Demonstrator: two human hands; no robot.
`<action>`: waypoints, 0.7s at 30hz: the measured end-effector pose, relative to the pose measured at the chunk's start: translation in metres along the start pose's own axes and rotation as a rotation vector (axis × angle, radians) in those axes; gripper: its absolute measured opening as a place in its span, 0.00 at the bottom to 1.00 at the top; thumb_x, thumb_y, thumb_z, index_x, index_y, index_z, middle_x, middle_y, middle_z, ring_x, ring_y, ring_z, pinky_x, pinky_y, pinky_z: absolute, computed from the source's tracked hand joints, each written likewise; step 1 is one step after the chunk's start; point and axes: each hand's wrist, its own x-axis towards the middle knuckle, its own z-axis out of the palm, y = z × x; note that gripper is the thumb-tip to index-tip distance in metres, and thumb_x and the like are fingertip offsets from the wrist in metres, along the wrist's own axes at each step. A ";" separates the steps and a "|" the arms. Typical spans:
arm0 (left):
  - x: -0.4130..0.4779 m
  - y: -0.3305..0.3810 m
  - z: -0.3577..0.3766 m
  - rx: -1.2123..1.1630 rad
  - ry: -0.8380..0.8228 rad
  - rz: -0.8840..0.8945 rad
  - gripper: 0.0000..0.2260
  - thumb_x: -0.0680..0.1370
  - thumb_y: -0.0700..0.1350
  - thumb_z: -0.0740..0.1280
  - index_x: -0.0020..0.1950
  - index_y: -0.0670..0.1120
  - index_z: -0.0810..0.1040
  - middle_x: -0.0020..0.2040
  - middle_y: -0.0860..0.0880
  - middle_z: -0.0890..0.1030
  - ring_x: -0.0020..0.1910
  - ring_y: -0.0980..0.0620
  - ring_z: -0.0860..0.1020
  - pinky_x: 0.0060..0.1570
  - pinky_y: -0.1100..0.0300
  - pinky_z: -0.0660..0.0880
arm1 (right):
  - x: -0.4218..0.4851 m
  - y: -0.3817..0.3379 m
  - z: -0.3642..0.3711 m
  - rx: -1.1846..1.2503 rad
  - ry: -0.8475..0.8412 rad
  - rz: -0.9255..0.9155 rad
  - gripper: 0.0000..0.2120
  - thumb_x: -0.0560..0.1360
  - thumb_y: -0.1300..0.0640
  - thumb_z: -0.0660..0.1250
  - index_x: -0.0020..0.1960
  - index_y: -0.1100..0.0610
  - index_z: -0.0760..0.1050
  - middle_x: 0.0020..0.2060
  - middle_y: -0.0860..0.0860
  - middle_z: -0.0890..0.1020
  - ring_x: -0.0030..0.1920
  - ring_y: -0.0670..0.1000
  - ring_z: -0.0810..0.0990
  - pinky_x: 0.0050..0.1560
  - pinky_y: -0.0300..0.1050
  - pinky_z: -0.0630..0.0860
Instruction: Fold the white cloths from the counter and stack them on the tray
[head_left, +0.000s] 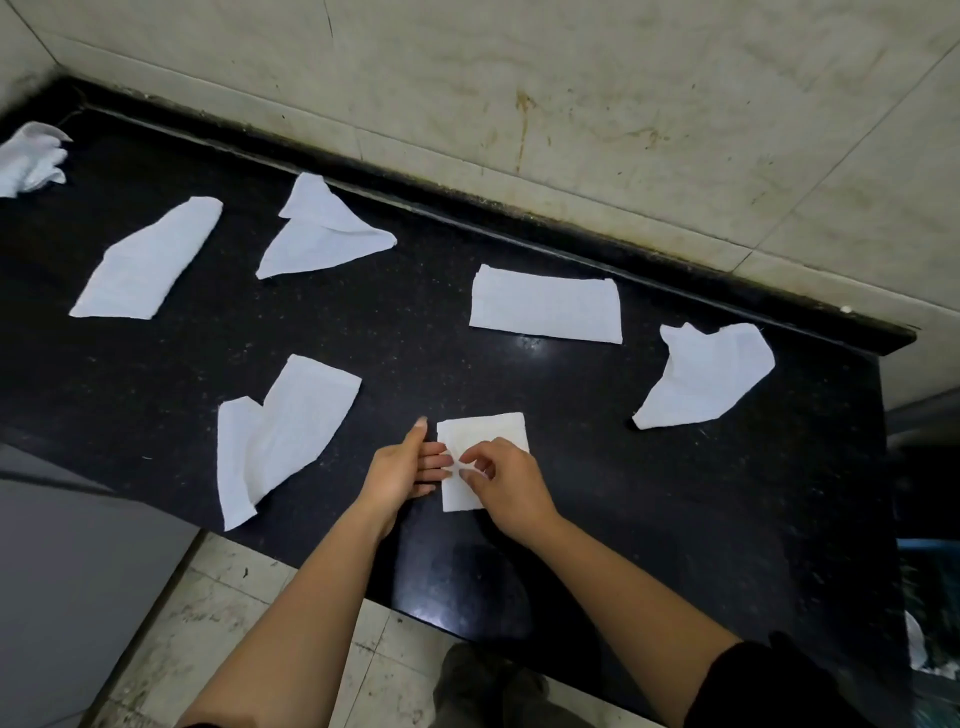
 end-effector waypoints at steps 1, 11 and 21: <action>0.002 0.001 -0.001 -0.002 0.010 -0.010 0.19 0.80 0.59 0.60 0.48 0.45 0.82 0.44 0.48 0.85 0.45 0.52 0.83 0.41 0.61 0.75 | 0.000 0.000 0.001 -0.008 -0.044 -0.007 0.10 0.76 0.57 0.68 0.57 0.55 0.80 0.50 0.48 0.78 0.47 0.45 0.75 0.50 0.38 0.73; 0.015 0.001 0.010 0.333 0.140 0.131 0.10 0.67 0.49 0.79 0.39 0.45 0.82 0.40 0.48 0.84 0.38 0.51 0.81 0.44 0.55 0.80 | -0.007 0.029 -0.029 0.060 0.069 0.135 0.10 0.71 0.68 0.64 0.46 0.58 0.81 0.44 0.49 0.81 0.43 0.46 0.79 0.42 0.32 0.72; 0.011 -0.005 0.001 0.109 0.095 0.050 0.04 0.76 0.42 0.70 0.44 0.43 0.79 0.45 0.41 0.84 0.36 0.50 0.80 0.31 0.63 0.76 | -0.010 0.036 -0.024 -0.140 0.032 0.069 0.12 0.71 0.50 0.73 0.51 0.52 0.75 0.43 0.44 0.72 0.43 0.46 0.75 0.46 0.43 0.75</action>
